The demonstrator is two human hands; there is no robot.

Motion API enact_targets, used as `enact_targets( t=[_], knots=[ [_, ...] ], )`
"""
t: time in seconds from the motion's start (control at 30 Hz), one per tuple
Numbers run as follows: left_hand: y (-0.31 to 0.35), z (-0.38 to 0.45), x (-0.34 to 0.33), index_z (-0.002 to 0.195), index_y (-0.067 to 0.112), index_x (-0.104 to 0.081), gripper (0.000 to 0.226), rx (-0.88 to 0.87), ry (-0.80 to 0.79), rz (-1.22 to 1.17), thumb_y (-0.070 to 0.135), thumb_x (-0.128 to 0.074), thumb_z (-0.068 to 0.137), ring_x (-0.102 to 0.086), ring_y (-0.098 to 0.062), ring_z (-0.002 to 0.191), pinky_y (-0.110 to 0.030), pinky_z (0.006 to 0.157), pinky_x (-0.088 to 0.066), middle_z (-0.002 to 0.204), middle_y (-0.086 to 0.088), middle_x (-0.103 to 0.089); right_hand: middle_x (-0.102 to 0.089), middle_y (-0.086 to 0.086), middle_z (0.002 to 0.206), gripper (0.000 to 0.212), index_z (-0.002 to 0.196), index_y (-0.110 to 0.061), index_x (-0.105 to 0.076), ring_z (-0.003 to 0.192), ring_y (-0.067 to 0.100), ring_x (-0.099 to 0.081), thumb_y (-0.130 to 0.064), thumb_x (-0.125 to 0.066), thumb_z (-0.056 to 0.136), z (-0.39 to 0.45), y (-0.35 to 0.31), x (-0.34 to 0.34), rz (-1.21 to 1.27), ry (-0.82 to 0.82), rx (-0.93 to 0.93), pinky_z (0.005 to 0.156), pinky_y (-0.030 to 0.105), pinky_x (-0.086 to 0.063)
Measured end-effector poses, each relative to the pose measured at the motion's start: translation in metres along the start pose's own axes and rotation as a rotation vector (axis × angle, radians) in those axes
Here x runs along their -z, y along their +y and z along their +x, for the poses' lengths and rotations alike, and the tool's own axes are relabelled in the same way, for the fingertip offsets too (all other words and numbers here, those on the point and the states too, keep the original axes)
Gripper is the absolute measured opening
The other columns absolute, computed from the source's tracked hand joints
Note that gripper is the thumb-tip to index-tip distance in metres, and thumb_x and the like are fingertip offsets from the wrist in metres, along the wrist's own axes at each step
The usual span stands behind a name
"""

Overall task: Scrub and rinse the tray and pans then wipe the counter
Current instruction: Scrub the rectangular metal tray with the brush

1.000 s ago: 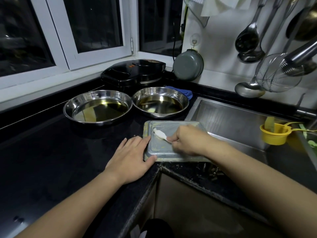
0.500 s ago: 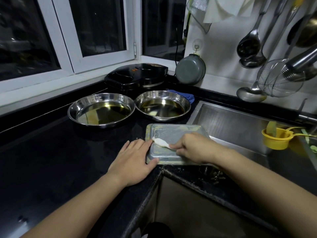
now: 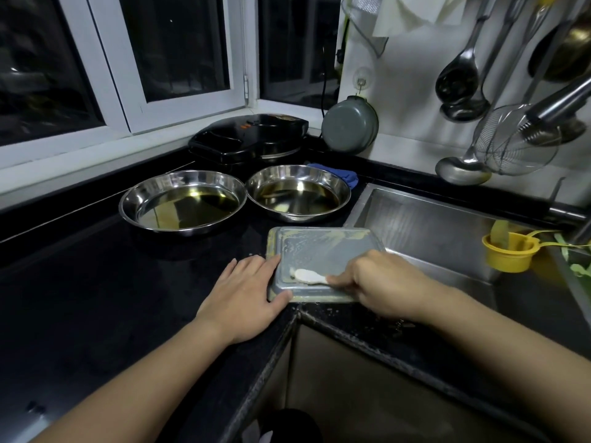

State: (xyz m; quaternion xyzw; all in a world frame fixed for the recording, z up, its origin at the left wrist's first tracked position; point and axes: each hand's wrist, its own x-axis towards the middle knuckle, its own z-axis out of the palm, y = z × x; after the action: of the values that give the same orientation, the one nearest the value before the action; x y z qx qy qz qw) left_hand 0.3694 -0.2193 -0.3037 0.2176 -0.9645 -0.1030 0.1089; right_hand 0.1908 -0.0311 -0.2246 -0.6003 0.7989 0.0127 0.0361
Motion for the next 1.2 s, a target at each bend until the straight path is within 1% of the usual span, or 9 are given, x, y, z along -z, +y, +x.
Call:
enact_targets(
  t=[0.1,0.23,0.37,0.47,0.63,0.73,0.93,1.03,1.2],
  knots=[
    [0.001,-0.001,0.000,0.162,0.029,-0.020,0.075,0.001,0.001,-0.007,0.067,-0.035,0.099,-0.028,-0.012,0.146,-0.040,0.127,-0.012,0.140,0.013,-0.042,-0.062,-0.005,0.086,0.036,0.127,-0.043,-0.064,0.072,0.016,-0.058,-0.025,-0.055,0.098,0.014,0.019,0.008,-0.113,-0.002,-0.130,0.058,0.030,-0.045],
    [0.002,-0.002,0.001,0.162,0.029,-0.020,0.075,0.004,-0.001,-0.015,0.067,-0.036,0.099,-0.028,-0.012,0.147,-0.040,0.127,-0.012,0.140,0.013,-0.042,-0.065,0.005,0.101,0.037,0.123,-0.036,-0.069,0.077,0.024,-0.053,-0.018,-0.052,0.096,0.030,0.057,0.019,-0.157,0.057,-0.329,0.067,0.035,-0.046],
    [0.001,0.000,0.001,0.162,0.030,-0.019,0.076,0.008,-0.007,-0.009,0.067,-0.035,0.099,-0.027,-0.011,0.147,-0.040,0.128,-0.011,0.140,0.013,-0.041,-0.066,-0.008,0.088,0.039,0.129,-0.047,-0.063,0.072,0.012,-0.057,-0.024,-0.057,0.098,0.008,0.043,0.011,-0.068,-0.020,-0.154,0.064,0.033,-0.049],
    [0.001,0.000,0.000,0.162,0.030,-0.018,0.076,0.007,-0.001,-0.001,0.066,-0.036,0.099,-0.026,-0.012,0.147,-0.039,0.128,-0.011,0.141,0.013,-0.041,-0.070,-0.012,0.106,0.036,0.135,-0.054,-0.054,0.094,0.016,-0.064,-0.039,-0.049,0.102,-0.016,0.031,0.001,-0.041,-0.042,0.008,0.081,0.036,-0.053],
    [0.002,-0.001,0.001,0.162,0.031,-0.018,0.075,0.003,-0.017,-0.006,0.067,-0.035,0.099,-0.025,-0.012,0.148,-0.038,0.127,-0.011,0.140,0.013,-0.042,-0.066,-0.001,0.091,0.029,0.123,-0.038,-0.069,0.076,0.021,-0.060,-0.038,-0.049,0.103,0.015,0.064,0.013,-0.126,-0.010,-0.231,0.063,0.035,-0.049],
    [0.003,0.000,0.004,0.162,0.031,-0.018,0.075,0.003,-0.019,-0.014,0.068,-0.035,0.098,-0.026,-0.012,0.147,-0.039,0.127,-0.012,0.139,0.014,-0.042,-0.068,0.006,0.099,0.031,0.117,-0.028,-0.073,0.080,0.028,-0.060,-0.035,-0.046,0.103,0.032,0.086,0.016,-0.129,0.056,-0.381,0.075,0.041,-0.055],
    [0.002,-0.002,0.002,0.162,0.036,-0.016,0.071,0.008,-0.009,0.000,0.066,-0.033,0.099,-0.027,-0.012,0.146,-0.040,0.127,-0.013,0.138,0.014,-0.042,-0.057,-0.007,0.076,0.029,0.109,-0.029,-0.072,0.066,0.015,-0.054,-0.040,-0.046,0.104,-0.012,0.053,0.014,-0.192,0.017,-0.214,0.055,0.031,-0.038],
    [0.003,-0.004,0.000,0.160,0.046,-0.017,0.064,-0.005,0.009,0.027,0.064,-0.032,0.100,-0.025,-0.009,0.144,-0.040,0.127,-0.012,0.140,0.017,-0.041,-0.067,-0.009,0.094,0.034,0.129,-0.042,-0.063,0.083,0.015,-0.063,-0.045,-0.040,0.104,-0.052,0.040,0.013,-0.204,-0.050,-0.107,0.063,0.032,-0.043],
    [0.001,-0.002,-0.003,0.158,0.049,-0.020,0.065,-0.014,0.012,0.018,0.068,-0.028,0.097,-0.026,-0.007,0.143,-0.039,0.126,-0.014,0.141,0.018,-0.041,-0.067,-0.005,0.090,0.043,0.124,-0.047,-0.067,0.080,0.022,-0.058,-0.015,-0.052,0.098,-0.018,0.081,0.013,-0.139,-0.047,-0.286,0.068,0.036,-0.049]
  ],
)
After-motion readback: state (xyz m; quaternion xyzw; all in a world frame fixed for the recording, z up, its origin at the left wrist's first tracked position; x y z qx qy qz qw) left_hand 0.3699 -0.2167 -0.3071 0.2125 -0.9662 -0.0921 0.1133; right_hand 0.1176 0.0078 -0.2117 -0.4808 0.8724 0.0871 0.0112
